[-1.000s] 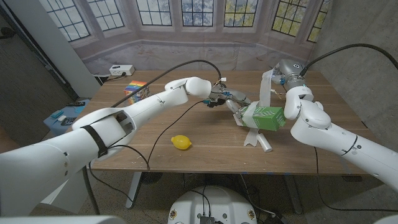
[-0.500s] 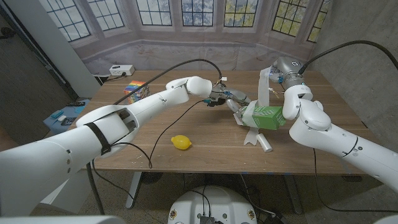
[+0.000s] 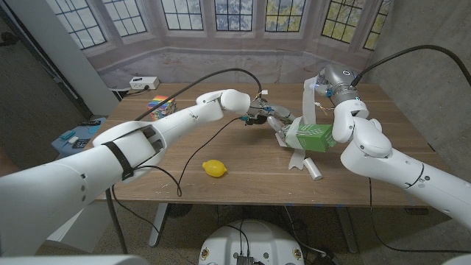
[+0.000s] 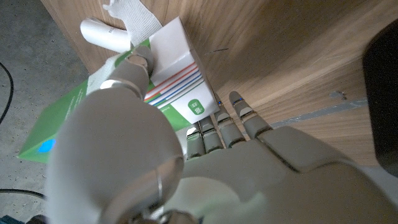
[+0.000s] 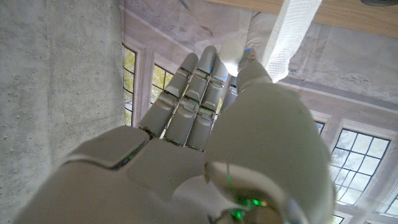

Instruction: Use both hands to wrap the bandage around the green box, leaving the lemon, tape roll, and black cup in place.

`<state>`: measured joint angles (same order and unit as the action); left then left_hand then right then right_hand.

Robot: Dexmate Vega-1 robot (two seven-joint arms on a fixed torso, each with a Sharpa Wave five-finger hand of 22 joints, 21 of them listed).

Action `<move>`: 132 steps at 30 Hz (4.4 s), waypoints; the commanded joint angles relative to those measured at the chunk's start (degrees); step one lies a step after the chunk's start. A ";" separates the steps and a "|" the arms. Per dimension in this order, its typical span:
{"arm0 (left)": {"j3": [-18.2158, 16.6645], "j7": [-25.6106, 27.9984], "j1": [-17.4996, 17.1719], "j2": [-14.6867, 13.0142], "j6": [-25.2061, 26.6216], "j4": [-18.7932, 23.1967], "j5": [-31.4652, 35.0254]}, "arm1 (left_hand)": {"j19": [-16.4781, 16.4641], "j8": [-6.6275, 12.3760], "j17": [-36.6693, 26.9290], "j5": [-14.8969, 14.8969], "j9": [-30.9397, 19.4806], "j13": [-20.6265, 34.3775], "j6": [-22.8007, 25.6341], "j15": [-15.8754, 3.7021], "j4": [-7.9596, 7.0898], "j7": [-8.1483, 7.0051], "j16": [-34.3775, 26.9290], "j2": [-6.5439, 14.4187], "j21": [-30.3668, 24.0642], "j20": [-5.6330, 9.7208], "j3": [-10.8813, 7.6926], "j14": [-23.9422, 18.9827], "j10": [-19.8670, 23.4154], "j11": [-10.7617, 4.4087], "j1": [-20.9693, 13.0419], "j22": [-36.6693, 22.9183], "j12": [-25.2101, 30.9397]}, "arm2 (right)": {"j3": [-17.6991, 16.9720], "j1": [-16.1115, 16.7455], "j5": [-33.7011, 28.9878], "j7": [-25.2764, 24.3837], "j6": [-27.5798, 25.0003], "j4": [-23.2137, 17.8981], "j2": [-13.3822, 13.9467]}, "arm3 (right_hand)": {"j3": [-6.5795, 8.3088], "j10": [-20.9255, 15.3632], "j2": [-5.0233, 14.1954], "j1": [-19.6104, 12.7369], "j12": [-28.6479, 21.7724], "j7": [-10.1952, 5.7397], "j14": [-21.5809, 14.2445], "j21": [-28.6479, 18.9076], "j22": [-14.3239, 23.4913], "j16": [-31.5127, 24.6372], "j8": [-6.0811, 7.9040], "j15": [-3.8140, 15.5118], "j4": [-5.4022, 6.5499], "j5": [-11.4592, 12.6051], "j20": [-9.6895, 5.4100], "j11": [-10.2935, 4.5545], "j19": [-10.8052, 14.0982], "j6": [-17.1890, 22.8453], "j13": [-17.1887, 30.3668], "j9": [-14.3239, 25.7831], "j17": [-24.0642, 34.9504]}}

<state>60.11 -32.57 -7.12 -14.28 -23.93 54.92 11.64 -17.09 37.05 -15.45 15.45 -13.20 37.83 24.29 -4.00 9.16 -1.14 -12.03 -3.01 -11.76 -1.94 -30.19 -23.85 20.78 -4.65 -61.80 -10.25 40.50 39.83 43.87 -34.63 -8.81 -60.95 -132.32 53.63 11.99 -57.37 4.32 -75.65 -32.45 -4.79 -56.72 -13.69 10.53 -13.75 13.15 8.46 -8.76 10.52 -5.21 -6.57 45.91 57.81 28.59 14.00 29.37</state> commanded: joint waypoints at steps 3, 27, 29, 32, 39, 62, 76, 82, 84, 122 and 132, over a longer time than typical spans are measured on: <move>0.52 0.72 1.24 1.25 -1.20 -3.33 0.45 | 0.22 14.35 -0.05 0.25 -0.10 0.14 4.76 0.00 -0.16 -0.86 0.25 5.38 -0.27 0.06 -0.37 -0.12 4.09 -3.54 3.60 -0.26 0.36 | -0.29 1.97 -2.34 0.35 -1.28 -3.87 0.31 | -0.17 -1.60 0.62 -1.24 -0.50 -0.04 -0.29 -0.09 0.10 0.09 0.08 5.31 -0.15 0.32 -1.56 -1.07 0.27 0.30 0.24 0.16 0.22; 0.54 2.70 1.34 1.46 -0.69 -3.13 0.96 | 0.12 14.39 -0.01 0.28 -0.08 0.14 4.65 0.03 -0.14 -0.80 0.24 5.47 -0.31 -0.09 -0.44 -0.27 4.19 -3.47 3.63 -0.26 0.44 | 1.06 3.60 -5.53 2.23 -5.00 -9.49 0.06 | -0.24 -1.49 0.71 -1.34 -0.40 0.07 -0.21 -0.01 0.10 0.24 -0.01 5.30 -0.17 0.30 -1.46 -0.92 0.14 0.26 0.36 0.18 0.53; 0.49 2.98 1.21 1.36 -0.36 -2.80 1.06 | 0.18 14.42 0.03 0.29 -0.07 0.15 4.71 0.02 -0.08 -0.88 0.24 5.40 -0.29 -0.09 -0.46 -0.33 4.15 -3.45 3.59 -0.26 0.45 | 1.50 3.58 -5.94 2.50 -5.49 -10.00 -0.03 | -0.25 -1.50 0.73 -1.36 -0.40 0.09 -0.19 -0.01 0.10 0.25 -0.03 5.29 -0.17 0.29 -1.44 -0.79 0.16 0.23 0.39 0.18 0.60; 0.48 3.03 1.22 1.42 -0.42 -3.00 0.97 | 0.08 14.44 0.01 0.27 -0.07 0.16 4.72 0.04 -0.18 -0.75 0.23 5.41 -0.33 -0.08 -0.39 -0.33 4.24 -3.41 3.74 -0.26 0.49 | 1.65 3.94 -6.06 2.64 -5.96 -10.87 -0.23 | -0.27 -1.49 0.74 -1.36 -0.39 0.05 -0.22 -0.01 0.10 0.25 -0.04 5.30 -0.16 0.29 -1.45 -0.92 0.19 0.25 0.41 0.19 0.65; 0.54 3.33 1.21 1.33 -0.48 -3.01 1.15 | 0.02 14.46 0.04 0.29 -0.12 0.11 4.65 0.03 -0.11 -0.91 0.21 5.43 -0.35 -0.06 -0.44 -0.44 4.36 -3.44 3.65 -0.27 0.52 | 2.18 4.69 -6.73 2.65 -7.23 -13.24 -0.19 | -0.30 -1.48 0.77 -1.36 -0.36 0.11 -0.27 0.01 0.09 0.25 -0.08 5.30 -0.15 0.29 -1.41 -0.79 0.15 0.18 0.41 0.19 0.74; 0.22 5.35 0.54 0.63 0.35 -1.66 2.06 | -0.05 14.58 0.08 0.33 -0.20 -0.03 4.63 0.06 -0.11 -0.83 0.21 5.43 -0.36 -0.14 -0.39 -0.54 4.39 -3.33 3.71 -0.27 0.52 | 7.54 3.16 -9.82 4.74 -13.04 -18.54 -0.43 | -0.37 -1.42 0.83 -1.45 -0.32 0.26 -0.25 0.03 0.09 0.32 -0.12 5.28 -0.17 0.25 -1.31 -0.79 0.16 0.21 0.56 0.21 1.05; -0.17 6.99 1.51 1.95 0.09 -4.36 1.67 | -0.13 14.66 0.07 0.36 -0.25 0.08 4.64 -0.01 -0.11 -0.55 0.12 5.44 -0.38 -0.26 -0.33 -0.80 4.62 -3.15 3.75 -0.28 0.73 | 12.86 0.04 -10.06 4.26 -18.08 -20.63 -0.96 | -0.42 -1.50 0.87 -1.50 -0.27 0.37 -0.19 0.05 0.09 0.37 -0.16 5.27 -0.19 0.23 -1.25 -0.72 0.15 0.17 0.52 0.23 1.24; -0.27 7.65 1.81 2.44 0.15 -5.05 1.40 | -0.12 14.65 0.06 0.38 -0.24 0.04 4.59 0.05 -0.19 -0.51 0.14 5.51 -0.38 -0.32 -0.33 -0.80 4.61 -3.12 3.85 -0.29 0.73 | 13.78 -0.18 -10.31 4.35 -19.03 -21.01 -1.51 | -0.46 -1.37 0.91 -1.50 -0.25 0.45 -0.20 0.04 0.09 0.36 -0.17 5.27 -0.16 0.22 -1.23 -0.66 0.17 0.19 0.61 0.24 1.35; -0.28 7.79 1.90 2.50 0.30 -5.02 1.38 | -0.12 14.64 0.03 0.37 -0.26 0.06 4.54 0.08 -0.19 -0.61 0.11 5.53 -0.38 -0.33 -0.27 -0.79 4.57 -3.23 3.85 -0.29 0.73 | 13.80 0.35 -11.16 4.77 -19.03 -20.89 -2.07 | -0.47 -1.50 0.91 -1.51 -0.30 0.48 -0.18 0.03 0.09 0.38 -0.16 5.27 -0.17 0.21 -1.22 -0.54 0.20 0.22 0.62 0.24 1.38; -2.18 10.38 1.79 0.70 3.19 -2.30 0.43 | -0.28 14.93 0.08 0.59 -0.42 -0.19 4.84 0.21 -0.20 -0.27 0.04 5.63 -0.44 -0.51 -0.11 -1.34 4.96 -2.93 3.93 -0.32 0.87 | 14.32 9.18 -30.67 15.78 -19.03 -18.02 -13.75 | -0.61 -1.61 1.02 -1.71 -0.16 0.58 -0.11 0.03 0.09 0.46 -0.22 5.28 -0.22 0.13 -0.96 -0.45 0.29 0.35 0.48 0.27 1.99; -2.57 10.59 1.25 -0.38 4.83 0.19 0.60 | -0.32 14.92 0.11 0.67 -0.39 -0.19 4.87 0.24 -0.16 -0.29 0.07 5.61 -0.46 -0.55 -0.07 -1.37 5.09 -2.86 3.94 -0.35 0.95 | 11.49 13.21 -27.65 12.16 -17.71 -17.29 -15.95 | -0.65 -1.58 1.03 -1.74 -0.16 0.63 -0.14 0.04 0.09 0.47 -0.25 5.28 -0.21 0.13 -1.03 -0.49 0.28 0.35 0.52 0.27 2.12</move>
<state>58.34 -22.35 -5.36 -13.31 -20.54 52.52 12.28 -17.30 37.05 -15.16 15.69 -13.42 37.53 24.48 -3.79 9.16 -0.95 -12.03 -3.01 -11.76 -2.15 -30.19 -24.68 21.12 -4.30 -61.80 -10.25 40.94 53.52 53.29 -61.39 4.83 -79.97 -150.58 40.49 11.36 -57.68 4.32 -75.66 -32.48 -4.48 -56.72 -13.69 10.53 -13.50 12.91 8.46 -9.07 10.30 -5.21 -6.27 45.91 57.91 28.88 14.00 31.22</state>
